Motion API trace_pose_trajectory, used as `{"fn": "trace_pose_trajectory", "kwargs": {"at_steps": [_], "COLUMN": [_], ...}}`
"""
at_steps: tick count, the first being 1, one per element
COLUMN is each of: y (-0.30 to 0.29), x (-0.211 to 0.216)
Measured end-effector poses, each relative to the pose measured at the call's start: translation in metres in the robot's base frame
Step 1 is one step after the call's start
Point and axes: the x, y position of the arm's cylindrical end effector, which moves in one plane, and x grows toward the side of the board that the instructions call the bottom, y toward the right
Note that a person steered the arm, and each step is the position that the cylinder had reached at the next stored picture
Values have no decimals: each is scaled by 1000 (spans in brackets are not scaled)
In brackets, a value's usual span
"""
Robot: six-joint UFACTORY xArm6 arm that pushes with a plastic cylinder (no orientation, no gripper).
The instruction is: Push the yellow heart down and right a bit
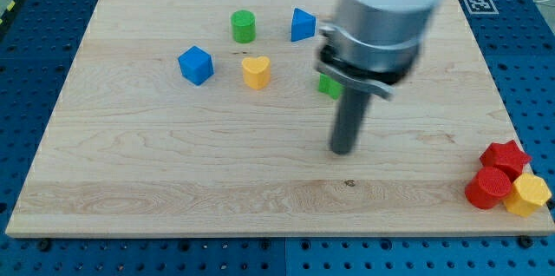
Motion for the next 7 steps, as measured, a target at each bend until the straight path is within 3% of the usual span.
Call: {"fn": "trace_pose_trajectory", "kwargs": {"at_steps": [2, 6, 7], "y": [-110, -72, -63], "x": [-66, -193, -179]}}
